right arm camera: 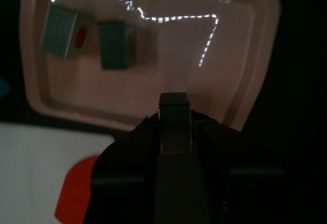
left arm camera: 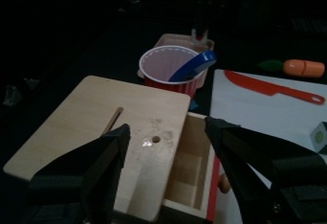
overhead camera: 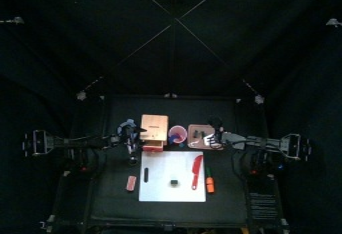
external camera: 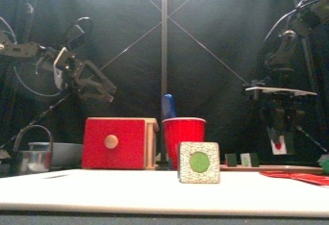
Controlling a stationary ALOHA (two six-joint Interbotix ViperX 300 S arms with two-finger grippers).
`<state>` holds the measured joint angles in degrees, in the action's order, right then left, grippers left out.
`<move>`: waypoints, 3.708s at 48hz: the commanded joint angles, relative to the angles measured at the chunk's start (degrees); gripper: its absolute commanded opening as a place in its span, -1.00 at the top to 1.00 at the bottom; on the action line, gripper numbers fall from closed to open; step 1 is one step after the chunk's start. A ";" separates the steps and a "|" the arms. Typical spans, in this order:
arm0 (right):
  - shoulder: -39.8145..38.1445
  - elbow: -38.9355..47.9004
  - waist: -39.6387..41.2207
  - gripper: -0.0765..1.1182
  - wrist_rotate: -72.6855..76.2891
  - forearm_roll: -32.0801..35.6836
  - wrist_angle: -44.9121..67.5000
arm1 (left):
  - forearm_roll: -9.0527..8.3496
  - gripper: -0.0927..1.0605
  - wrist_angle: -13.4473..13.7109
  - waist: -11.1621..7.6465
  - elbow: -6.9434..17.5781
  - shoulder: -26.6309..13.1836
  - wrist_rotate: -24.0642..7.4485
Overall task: Place sushi on board then cut the sushi with the knife then place the pieces on the plate
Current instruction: Place the 4 sushi pieces on the plate
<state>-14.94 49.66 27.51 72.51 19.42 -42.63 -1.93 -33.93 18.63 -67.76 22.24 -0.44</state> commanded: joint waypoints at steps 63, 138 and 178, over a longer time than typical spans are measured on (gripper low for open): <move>6.24 -3.16 2.55 -0.49 -0.44 -0.35 5.19 | -1.93 -0.83 -0.26 1.32 0.53 0.26 -0.09; 17.23 -25.84 -38.32 -0.49 -41.84 -16.79 11.16 | 5.27 -0.82 -0.26 0.70 1.76 -0.09 0.09; 28.56 -33.66 -37.62 -0.05 -54.67 -21.27 6.68 | 5.54 -0.82 -0.26 1.14 -0.18 -0.35 0.26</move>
<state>16.44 16.70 -10.72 17.58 -1.76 -35.77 3.52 -33.84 19.69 -68.47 21.88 -0.26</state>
